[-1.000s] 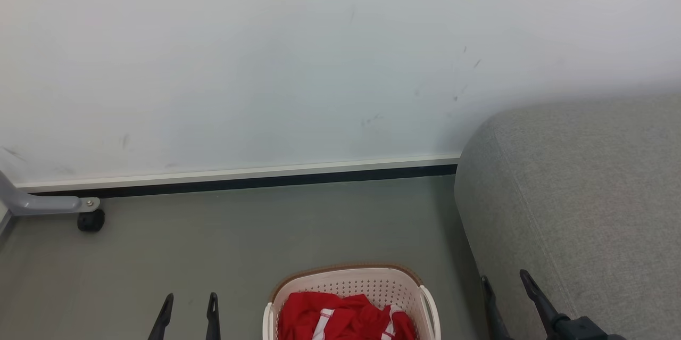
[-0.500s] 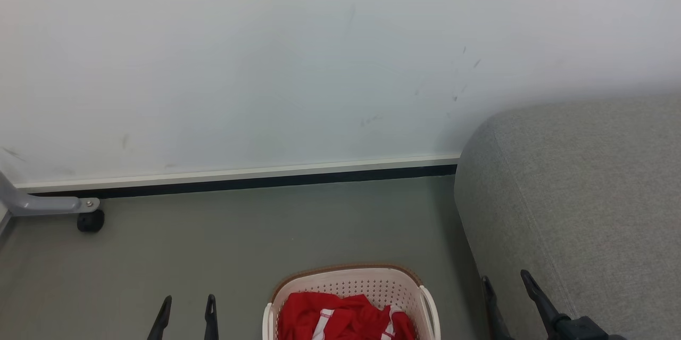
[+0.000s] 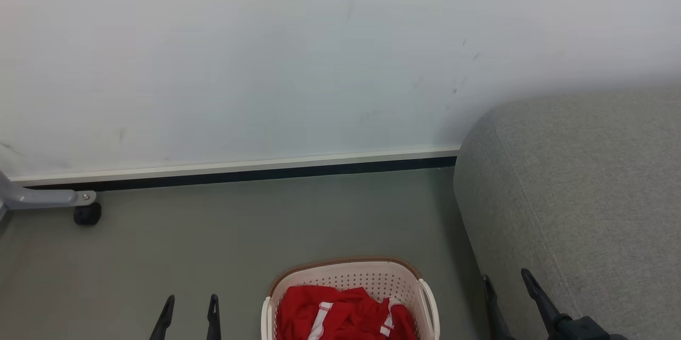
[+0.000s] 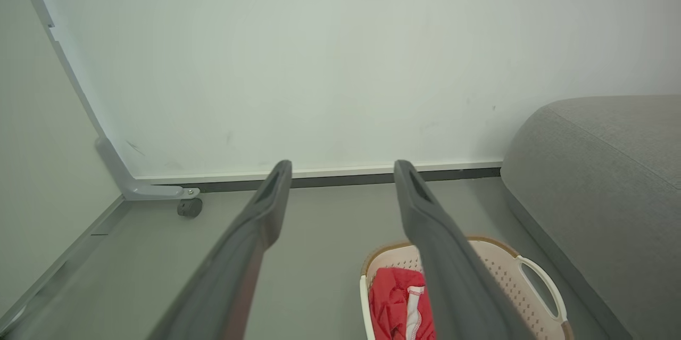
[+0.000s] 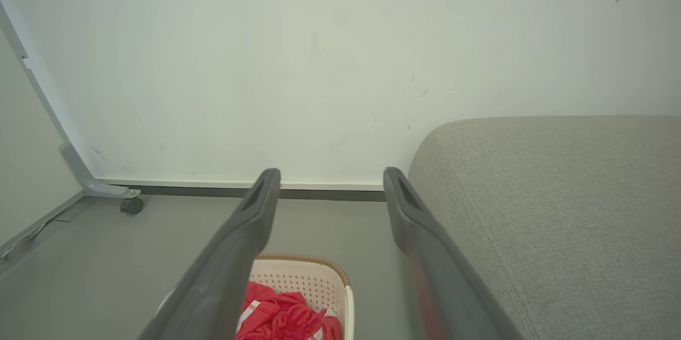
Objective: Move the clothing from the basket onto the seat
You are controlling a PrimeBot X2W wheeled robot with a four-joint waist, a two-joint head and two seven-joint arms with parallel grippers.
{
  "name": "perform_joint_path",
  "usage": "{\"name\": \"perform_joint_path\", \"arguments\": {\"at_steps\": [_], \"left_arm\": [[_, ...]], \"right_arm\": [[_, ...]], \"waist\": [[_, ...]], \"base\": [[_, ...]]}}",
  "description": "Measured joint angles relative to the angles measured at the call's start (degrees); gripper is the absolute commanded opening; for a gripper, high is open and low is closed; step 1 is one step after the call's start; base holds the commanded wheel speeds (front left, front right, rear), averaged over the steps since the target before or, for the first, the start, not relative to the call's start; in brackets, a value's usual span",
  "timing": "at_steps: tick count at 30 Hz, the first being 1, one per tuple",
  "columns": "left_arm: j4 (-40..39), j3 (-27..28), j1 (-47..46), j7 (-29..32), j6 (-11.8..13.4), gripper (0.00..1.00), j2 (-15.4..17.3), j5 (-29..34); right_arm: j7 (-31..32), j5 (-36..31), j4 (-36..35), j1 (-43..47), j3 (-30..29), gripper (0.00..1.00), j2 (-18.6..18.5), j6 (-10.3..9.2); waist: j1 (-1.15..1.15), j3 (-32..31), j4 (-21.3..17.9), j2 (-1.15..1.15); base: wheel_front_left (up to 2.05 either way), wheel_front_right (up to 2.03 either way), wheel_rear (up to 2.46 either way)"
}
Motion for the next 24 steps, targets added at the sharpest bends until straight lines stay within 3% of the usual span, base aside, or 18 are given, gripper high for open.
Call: {"name": "perform_joint_path", "arguments": {"at_steps": [14,24], "left_arm": [[0.0,-2.5,-2.5,0.0,-1.9,1.0,-0.4,1.9],[4.4,-4.7,-8.5,0.0,-2.7,1.0,-1.1,2.6]], "right_arm": [[0.0,-1.0,-4.1,-0.2,-2.1,1.0,-0.1,-0.01],[0.0,-2.0,-8.1,-3.6,-4.0,1.0,-0.6,-0.09]], "waist": [[0.0,5.4,-0.7,0.0],[0.02,12.1,-2.5,0.01]], "base": [[0.0,0.0,0.0],[0.0,0.0,0.0]]}}
